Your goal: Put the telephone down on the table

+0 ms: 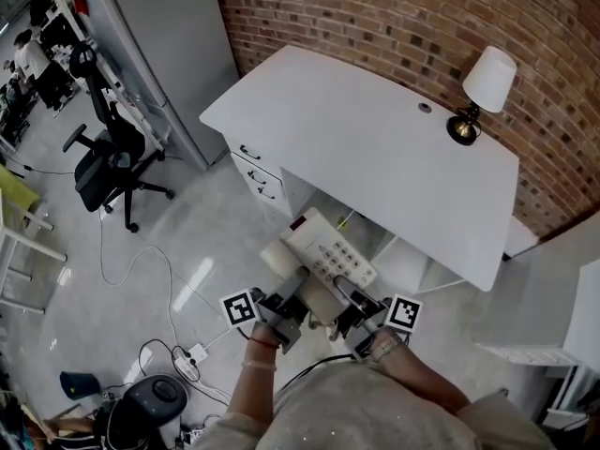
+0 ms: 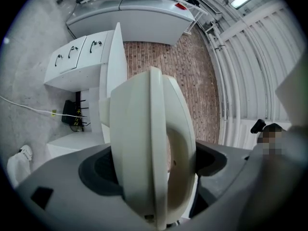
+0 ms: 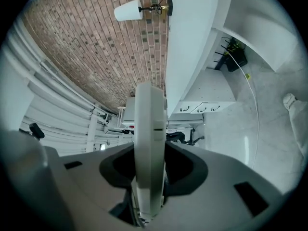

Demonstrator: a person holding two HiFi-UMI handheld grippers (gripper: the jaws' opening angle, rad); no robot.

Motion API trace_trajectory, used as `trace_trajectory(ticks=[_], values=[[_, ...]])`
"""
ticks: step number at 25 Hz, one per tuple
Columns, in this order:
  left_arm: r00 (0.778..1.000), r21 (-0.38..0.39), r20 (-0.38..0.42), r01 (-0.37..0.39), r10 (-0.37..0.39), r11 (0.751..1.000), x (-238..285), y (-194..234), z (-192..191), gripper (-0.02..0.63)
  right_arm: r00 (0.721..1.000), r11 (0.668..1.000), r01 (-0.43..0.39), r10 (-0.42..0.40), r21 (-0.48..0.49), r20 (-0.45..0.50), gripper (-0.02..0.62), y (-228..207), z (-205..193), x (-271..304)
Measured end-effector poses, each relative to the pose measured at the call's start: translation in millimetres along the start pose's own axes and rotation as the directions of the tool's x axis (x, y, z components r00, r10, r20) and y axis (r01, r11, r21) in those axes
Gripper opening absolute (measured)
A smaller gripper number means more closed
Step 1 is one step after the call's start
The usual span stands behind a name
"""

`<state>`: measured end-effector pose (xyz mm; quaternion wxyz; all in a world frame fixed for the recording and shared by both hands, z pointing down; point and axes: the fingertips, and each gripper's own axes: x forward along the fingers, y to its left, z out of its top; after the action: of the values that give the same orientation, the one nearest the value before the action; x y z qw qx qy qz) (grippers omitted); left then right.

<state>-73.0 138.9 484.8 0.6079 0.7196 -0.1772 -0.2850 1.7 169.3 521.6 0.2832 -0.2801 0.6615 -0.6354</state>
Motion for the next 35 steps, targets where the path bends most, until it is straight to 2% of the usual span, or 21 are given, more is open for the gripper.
trace_trajectory(ticks=[16, 28, 35], values=[[0.997, -0.04, 0.043, -0.06, 0.061, 0.997, 99, 38, 81, 0.433, 0.997, 0.996, 0.065, -0.062, 0.064, -0.047, 0.15, -11, 110, 74], [0.997, -0.047, 0.045, -0.067, 0.069, 0.997, 159, 62, 109, 0.433, 0.995, 0.993, 0.083, -0.079, 0.083, -0.055, 0.15, -23, 175, 98], [0.995, -0.076, 0.013, -0.103, 0.104, 0.992, 177, 75, 115, 0.433, 0.994, 0.987, 0.105, -0.102, 0.118, -0.03, 0.15, -29, 193, 102]])
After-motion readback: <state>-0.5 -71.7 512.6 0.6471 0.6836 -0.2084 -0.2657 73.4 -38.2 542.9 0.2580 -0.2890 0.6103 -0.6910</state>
